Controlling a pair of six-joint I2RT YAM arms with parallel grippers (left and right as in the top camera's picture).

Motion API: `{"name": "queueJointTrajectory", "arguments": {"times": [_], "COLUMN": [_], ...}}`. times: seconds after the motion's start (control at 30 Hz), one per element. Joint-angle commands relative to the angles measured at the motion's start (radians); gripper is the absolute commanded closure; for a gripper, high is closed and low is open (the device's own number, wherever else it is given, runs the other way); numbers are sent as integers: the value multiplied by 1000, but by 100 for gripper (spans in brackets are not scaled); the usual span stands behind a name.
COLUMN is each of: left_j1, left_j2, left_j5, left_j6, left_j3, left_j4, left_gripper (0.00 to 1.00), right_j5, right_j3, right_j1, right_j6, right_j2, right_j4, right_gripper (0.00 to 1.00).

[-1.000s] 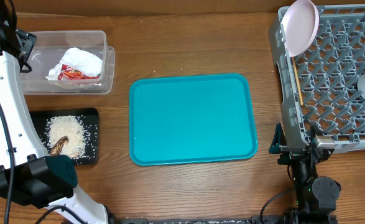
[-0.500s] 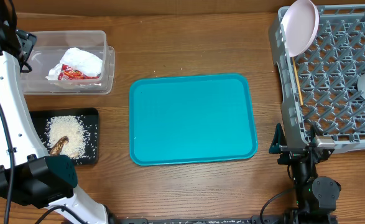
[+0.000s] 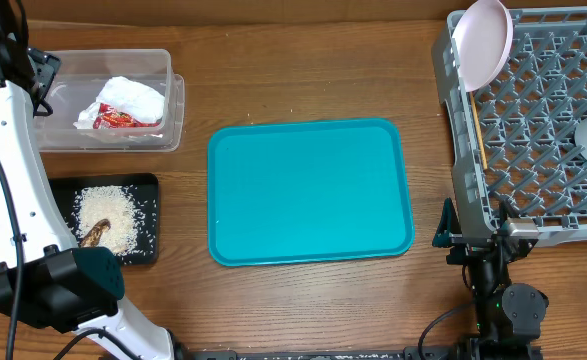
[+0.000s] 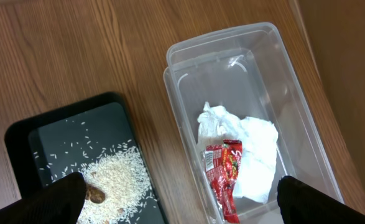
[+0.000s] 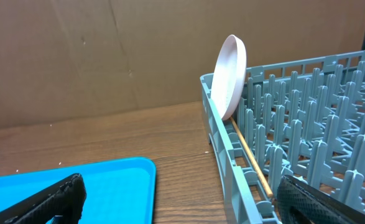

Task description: Sort waste into correct bins and load items into the dishwasher

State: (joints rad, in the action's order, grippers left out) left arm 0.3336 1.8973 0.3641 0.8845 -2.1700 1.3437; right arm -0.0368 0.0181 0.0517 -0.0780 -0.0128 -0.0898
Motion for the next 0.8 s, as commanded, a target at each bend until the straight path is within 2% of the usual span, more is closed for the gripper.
{"name": "queueJointTrajectory", "arguments": {"times": [0.0, 0.07, 0.2, 0.37, 0.53, 0.77], "left_j1": [-4, -4, -4, -20, -58, -195], "left_j2": [-73, -109, -181, -331, -563, -898], "left_j5": [5, -14, -21, -48, -167, -333], "left_j6": [-86, -124, -126, -118, -119, -254], "left_j3": [-4, -4, 21, 244, 655, 1257], "left_j4": [73, 169, 333, 305, 51, -544], "left_gripper": [0, 0, 0, 0, 0, 0], "right_j5": [9, 9, 9, 9, 9, 10], "right_j3": [-10, -10, -10, -10, -10, -10], "right_j1": [5, 5, 5, 5, 5, 5], "right_j6": [3, 3, 3, 3, 3, 3], "right_j2": [10, 10, 10, 10, 10, 10], "right_j4": [6, 6, 6, 6, 6, 6], "right_gripper": [0, 0, 0, 0, 0, 0]}}
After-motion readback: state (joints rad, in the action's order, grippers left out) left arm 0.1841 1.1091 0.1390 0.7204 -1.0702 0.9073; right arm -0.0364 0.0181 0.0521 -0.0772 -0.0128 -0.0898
